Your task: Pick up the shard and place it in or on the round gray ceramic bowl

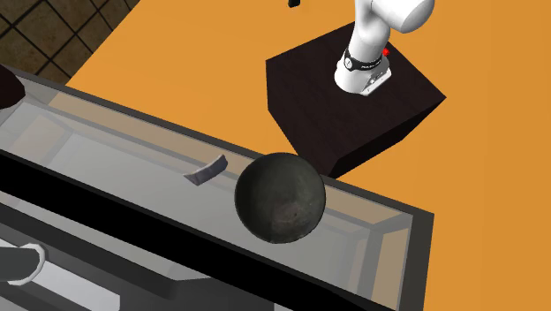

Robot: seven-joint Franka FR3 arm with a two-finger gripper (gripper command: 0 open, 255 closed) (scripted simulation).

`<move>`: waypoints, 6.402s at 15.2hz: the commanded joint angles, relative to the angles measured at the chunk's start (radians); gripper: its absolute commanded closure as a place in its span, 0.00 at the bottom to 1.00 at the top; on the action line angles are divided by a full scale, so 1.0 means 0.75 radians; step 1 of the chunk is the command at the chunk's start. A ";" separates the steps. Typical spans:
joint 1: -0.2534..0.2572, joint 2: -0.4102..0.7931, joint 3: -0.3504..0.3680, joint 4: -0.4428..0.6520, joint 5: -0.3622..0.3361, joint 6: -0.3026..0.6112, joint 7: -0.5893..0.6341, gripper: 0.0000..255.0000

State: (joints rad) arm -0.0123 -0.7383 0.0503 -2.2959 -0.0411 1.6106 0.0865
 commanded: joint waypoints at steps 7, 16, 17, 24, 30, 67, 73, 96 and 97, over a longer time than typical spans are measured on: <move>0.033 0.254 0.007 0.058 0.091 0.191 0.014 0.00; 0.086 0.667 0.023 0.255 0.229 0.405 0.001 0.00; 0.092 0.714 0.025 0.285 0.244 0.422 -0.002 0.00; 0.125 1.049 0.049 0.543 0.347 0.502 -0.025 0.00; 0.145 1.330 0.078 0.819 0.413 0.513 -0.034 0.00; 0.160 1.327 0.085 0.897 0.401 0.440 0.010 1.00; 0.158 1.319 0.084 0.991 0.394 0.340 0.035 1.00; 0.347 1.066 0.227 0.639 0.395 0.524 0.336 1.00; 0.347 1.069 0.227 0.624 0.396 0.541 0.332 1.00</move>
State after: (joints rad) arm 0.2484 0.0636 0.2212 -1.8159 0.2541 2.0046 0.3396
